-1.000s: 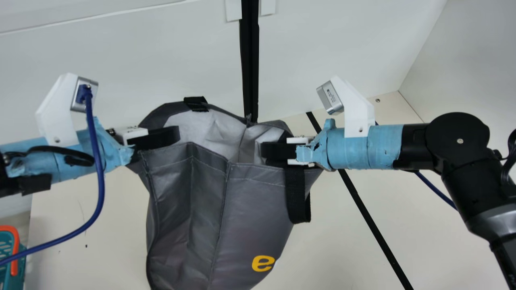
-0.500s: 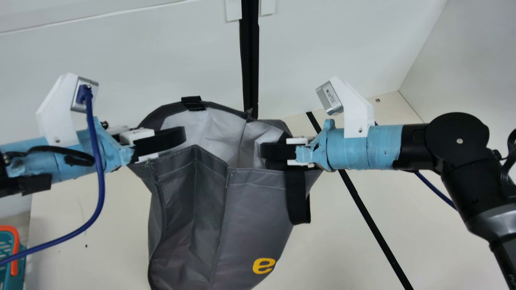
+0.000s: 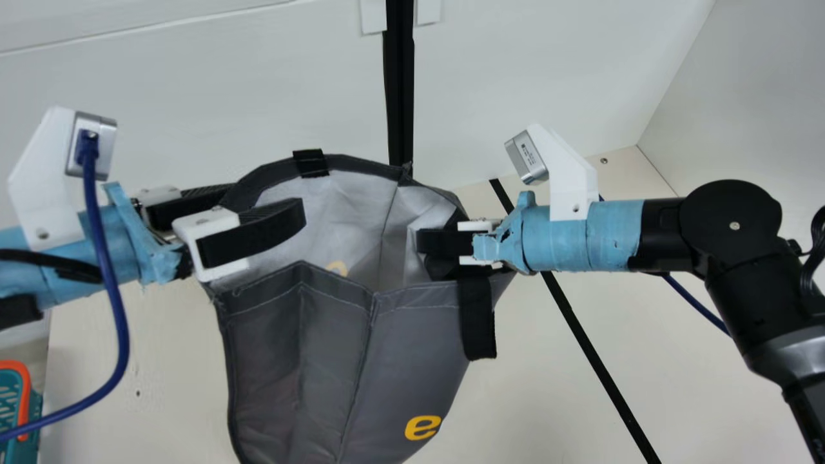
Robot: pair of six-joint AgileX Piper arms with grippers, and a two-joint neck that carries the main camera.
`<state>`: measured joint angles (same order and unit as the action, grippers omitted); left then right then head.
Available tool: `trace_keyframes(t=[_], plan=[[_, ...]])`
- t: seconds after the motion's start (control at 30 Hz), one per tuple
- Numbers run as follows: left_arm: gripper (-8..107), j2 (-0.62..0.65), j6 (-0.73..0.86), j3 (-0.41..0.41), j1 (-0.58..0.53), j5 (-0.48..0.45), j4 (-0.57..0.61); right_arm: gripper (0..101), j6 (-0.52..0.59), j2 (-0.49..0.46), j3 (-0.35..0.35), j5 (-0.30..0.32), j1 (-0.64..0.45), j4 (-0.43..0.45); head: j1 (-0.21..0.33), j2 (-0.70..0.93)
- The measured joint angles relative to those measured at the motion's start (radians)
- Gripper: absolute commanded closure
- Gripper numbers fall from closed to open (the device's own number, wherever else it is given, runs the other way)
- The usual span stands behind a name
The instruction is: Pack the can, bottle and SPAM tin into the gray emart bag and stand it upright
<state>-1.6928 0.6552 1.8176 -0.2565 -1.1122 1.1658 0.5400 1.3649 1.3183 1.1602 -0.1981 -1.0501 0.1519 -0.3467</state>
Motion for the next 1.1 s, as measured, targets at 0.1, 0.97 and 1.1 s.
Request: trace_keyframes(t=[0.1,0.97,1.1], plan=[[9,0.017,0.007,0.006,0.012,-0.010,0.008,101,0.000,0.000,0.000,0.000,0.000,0.000,0.000,-0.002],[9,0.248,-0.020,-0.093,0.221,-0.008,-0.148,101,0.000,0.000,0.000,0.000,0.000,0.000,0.000,0.000],[9,0.287,-0.049,-0.120,0.258,0.000,-0.240,101,0.000,0.000,0.000,0.000,0.000,0.000,0.000,-0.002]])
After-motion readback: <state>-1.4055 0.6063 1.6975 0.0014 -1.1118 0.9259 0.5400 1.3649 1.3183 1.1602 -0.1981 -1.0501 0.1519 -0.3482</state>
